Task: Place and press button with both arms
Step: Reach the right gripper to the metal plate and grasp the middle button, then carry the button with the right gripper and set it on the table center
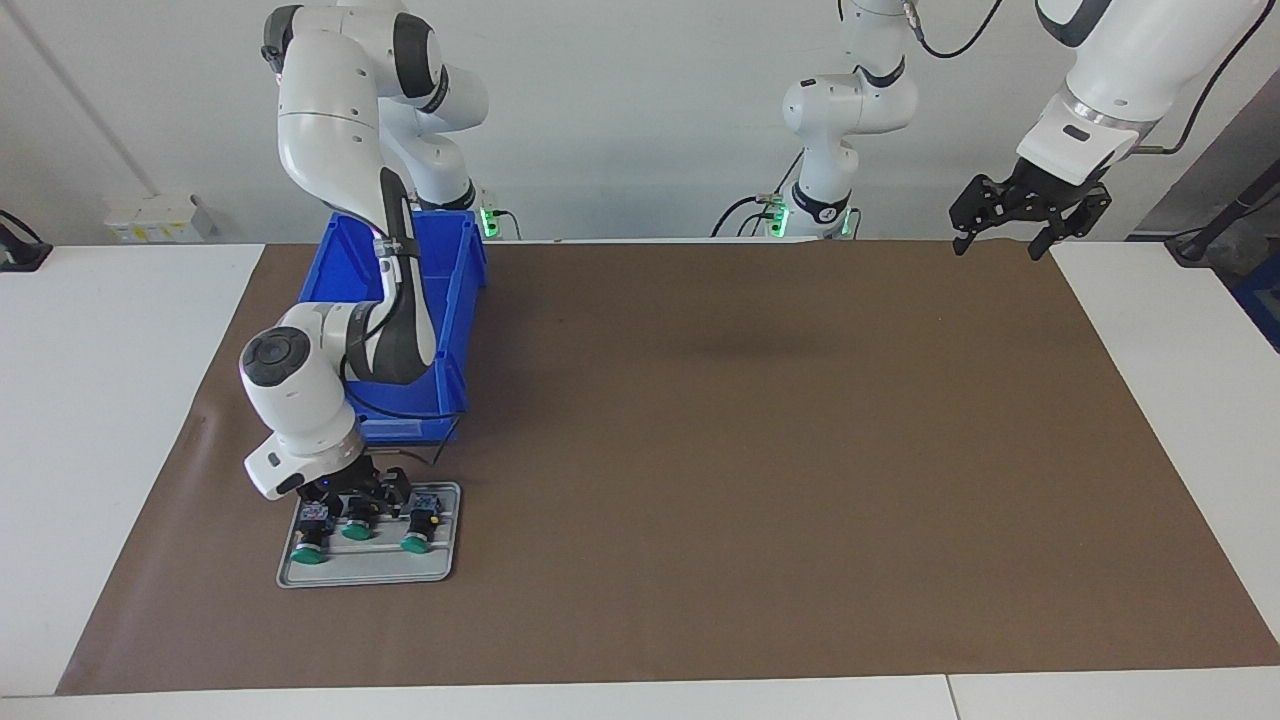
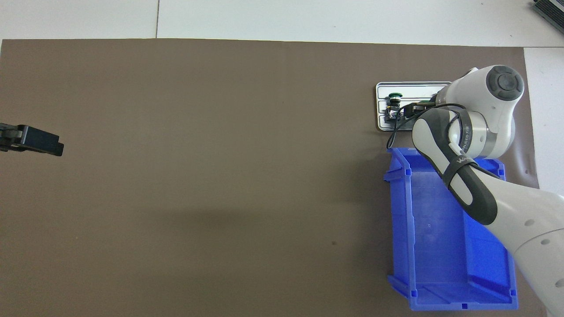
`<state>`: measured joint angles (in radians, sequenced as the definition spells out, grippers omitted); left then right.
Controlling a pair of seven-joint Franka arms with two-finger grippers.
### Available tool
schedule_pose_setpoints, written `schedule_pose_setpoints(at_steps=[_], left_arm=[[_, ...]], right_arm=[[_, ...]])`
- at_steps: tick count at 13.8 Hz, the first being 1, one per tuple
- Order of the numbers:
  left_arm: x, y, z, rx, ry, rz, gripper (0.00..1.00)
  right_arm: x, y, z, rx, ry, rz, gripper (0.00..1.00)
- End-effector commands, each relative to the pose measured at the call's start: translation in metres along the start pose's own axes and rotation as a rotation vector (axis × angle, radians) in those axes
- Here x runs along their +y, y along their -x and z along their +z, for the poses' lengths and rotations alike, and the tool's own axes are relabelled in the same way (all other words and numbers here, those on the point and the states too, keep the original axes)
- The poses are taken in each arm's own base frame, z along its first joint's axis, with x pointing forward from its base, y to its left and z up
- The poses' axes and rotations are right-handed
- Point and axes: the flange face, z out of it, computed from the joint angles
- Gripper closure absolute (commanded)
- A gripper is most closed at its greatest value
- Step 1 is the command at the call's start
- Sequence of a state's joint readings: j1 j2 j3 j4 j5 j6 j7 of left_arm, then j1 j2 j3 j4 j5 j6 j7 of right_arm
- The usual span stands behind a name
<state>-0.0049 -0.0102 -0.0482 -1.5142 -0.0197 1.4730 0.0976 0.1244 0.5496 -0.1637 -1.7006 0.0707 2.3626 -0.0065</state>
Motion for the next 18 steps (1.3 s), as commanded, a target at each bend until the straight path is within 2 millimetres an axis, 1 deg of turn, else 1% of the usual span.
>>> schedule_pose_setpoints(at_steps=[1, 2, 3, 4, 6, 7, 9, 13, 15, 17, 18], left_arm=[[-0.002, 0.008, 0.000, -0.004, -0.013, -0.005, 0.00], [-0.002, 0.008, -0.001, -0.003, -0.013, -0.005, 0.00], [-0.002, 0.008, -0.001, -0.003, -0.013, -0.003, 0.00], [-0.002, 0.008, -0.001, -0.003, -0.013, -0.005, 0.00], [-0.002, 0.008, -0.001, -0.003, -0.013, -0.005, 0.00], [-0.002, 0.008, -0.001, -0.003, -0.013, -0.005, 0.00], [-0.002, 0.008, 0.000, -0.004, -0.013, -0.005, 0.00], [-0.002, 0.008, -0.001, -0.003, -0.013, -0.005, 0.00], [-0.002, 0.008, -0.001, -0.003, -0.013, -0.005, 0.00], [-0.002, 0.008, -0.001, -0.003, -0.013, -0.005, 0.00], [-0.002, 0.008, -0.001, -0.003, -0.013, -0.005, 0.00]], right_arm=[[0.004, 0.004, -0.002, -0.013, -0.019, -0.017, 0.27], [0.004, 0.005, -0.002, -0.024, -0.020, -0.018, 0.39], [0.004, 0.006, -0.003, -0.033, -0.021, -0.018, 0.62], [0.007, 0.005, -0.004, -0.038, -0.021, -0.014, 1.00], [0.012, 0.002, -0.009, -0.044, -0.022, 0.002, 1.00], [0.014, -0.004, -0.019, -0.032, -0.023, 0.005, 1.00], [0.016, -0.019, -0.043, -0.011, -0.028, 0.039, 1.00], [0.012, -0.045, -0.092, 0.055, -0.038, 0.201, 1.00], [-0.001, -0.054, -0.119, 0.085, -0.059, 0.351, 1.00], [-0.017, -0.058, -0.138, 0.089, -0.112, 0.574, 1.00], [-0.038, -0.057, -0.145, 0.087, -0.129, 0.648, 1.00]])
